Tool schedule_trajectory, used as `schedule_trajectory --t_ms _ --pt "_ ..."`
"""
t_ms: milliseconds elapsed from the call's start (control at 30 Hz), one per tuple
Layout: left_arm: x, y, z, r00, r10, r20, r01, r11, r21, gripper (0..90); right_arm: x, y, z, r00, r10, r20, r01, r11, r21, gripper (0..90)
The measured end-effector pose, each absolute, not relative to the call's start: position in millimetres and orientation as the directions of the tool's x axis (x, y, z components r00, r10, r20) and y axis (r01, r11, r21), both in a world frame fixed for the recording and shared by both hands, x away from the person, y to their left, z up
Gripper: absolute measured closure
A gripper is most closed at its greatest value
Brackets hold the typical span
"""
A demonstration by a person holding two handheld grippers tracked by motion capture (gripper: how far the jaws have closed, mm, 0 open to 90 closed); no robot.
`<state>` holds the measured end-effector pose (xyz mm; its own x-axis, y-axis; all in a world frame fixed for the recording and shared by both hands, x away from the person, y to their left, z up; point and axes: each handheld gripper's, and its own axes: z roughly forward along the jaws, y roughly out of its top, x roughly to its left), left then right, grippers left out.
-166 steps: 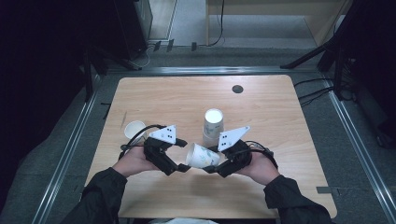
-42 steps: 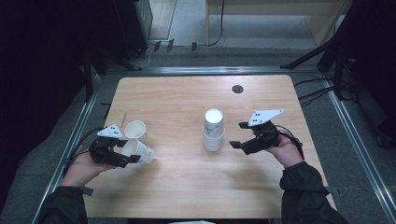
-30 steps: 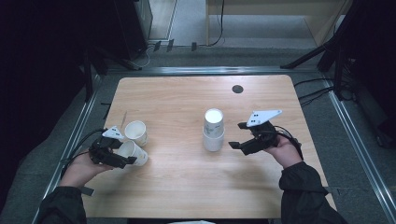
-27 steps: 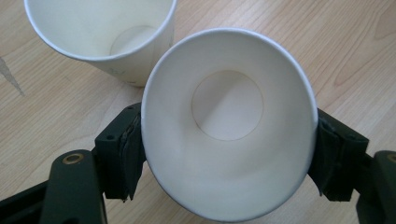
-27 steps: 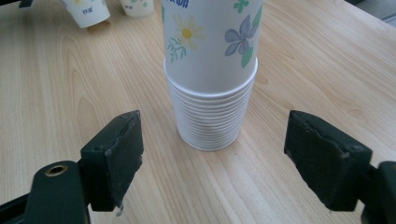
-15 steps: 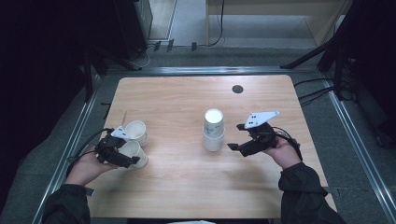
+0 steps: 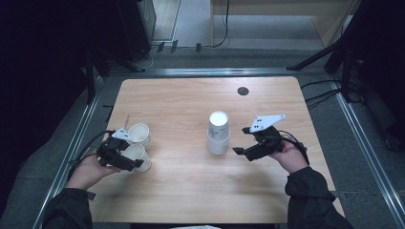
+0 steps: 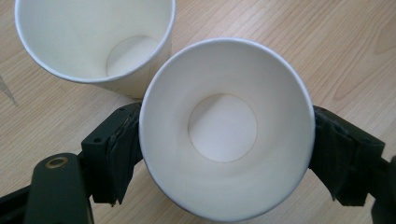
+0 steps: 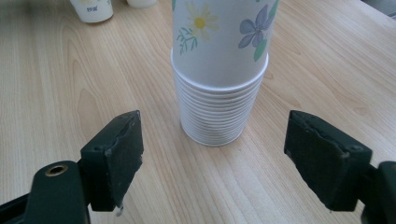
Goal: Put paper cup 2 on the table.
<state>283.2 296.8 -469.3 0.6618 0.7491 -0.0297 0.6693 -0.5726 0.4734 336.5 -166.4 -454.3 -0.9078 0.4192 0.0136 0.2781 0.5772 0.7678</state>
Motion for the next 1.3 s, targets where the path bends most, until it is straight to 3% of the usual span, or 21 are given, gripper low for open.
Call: schedule_trajectory --t_ms 233,767,1300 --pt "281 297 -464 0.665 0.745 -0.052 0.665 -0.559 0.495 13.0 336 -166 -454 -0.91 0.415 0.01 0.273 0.581 0.766 20.0" --pt "276 291 -429 0.677 0.724 -0.133 0.623 -0.468 0.627 12.8 334 -163 -454 -0.917 0.4 0.014 0.265 0.582 0.768 20.0" --pt "287 248 -425 0.734 0.67 -0.115 0.561 -0.502 0.658 12.8 320 -154 -458 -0.925 0.38 0.022 0.26 0.588 0.766 20.0"
